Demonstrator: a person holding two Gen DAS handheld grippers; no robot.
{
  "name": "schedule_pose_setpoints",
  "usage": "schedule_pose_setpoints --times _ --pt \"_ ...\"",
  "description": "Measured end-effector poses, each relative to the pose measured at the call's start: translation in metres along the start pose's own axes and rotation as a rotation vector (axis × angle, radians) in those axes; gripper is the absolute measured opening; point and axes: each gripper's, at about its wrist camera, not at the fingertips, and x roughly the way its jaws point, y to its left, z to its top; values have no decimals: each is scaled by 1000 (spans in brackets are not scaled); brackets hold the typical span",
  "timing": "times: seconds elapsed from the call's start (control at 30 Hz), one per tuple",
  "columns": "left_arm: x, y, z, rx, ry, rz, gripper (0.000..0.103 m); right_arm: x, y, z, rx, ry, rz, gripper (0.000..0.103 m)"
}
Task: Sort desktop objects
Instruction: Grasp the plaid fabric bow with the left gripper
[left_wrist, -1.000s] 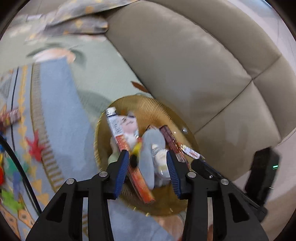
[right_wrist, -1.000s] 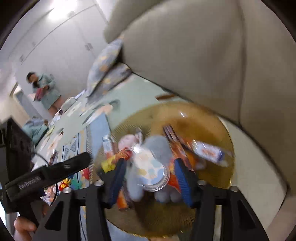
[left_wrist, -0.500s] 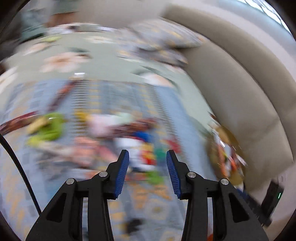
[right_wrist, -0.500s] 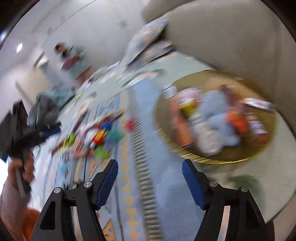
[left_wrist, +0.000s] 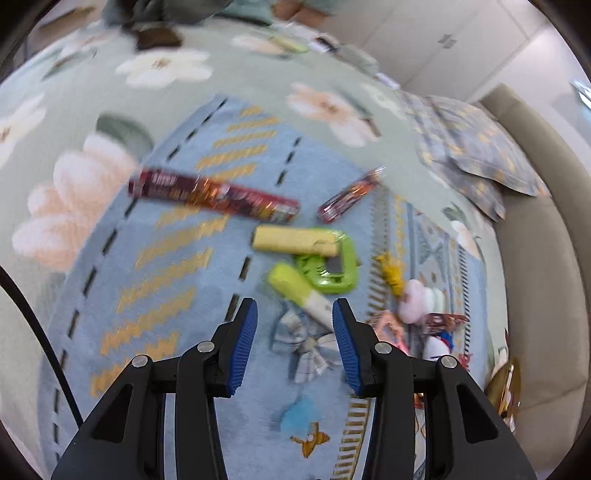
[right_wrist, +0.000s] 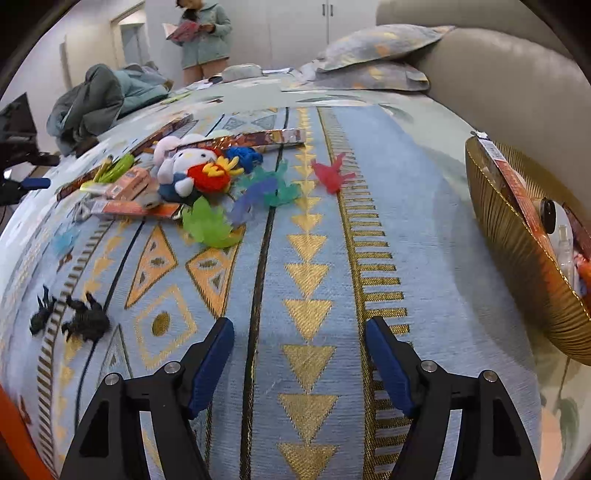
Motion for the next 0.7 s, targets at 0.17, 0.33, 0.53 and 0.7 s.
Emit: schedule_pose_setpoints --times 0.17,0.33,0.53,0.7 --pt "46 -16 -26 80 141 55 40 6 7 1 -30 -1 20 93" --pt "68 -34 -32 161 117 113 40 7 9 0 -47 0 26 99" --pt "76 -48 -35 242 61 186 40 8 11 0 -60 1 23 102" --pt "66 -53 -35 286 14 221 17 8 11 -1 -60 1 26 103"
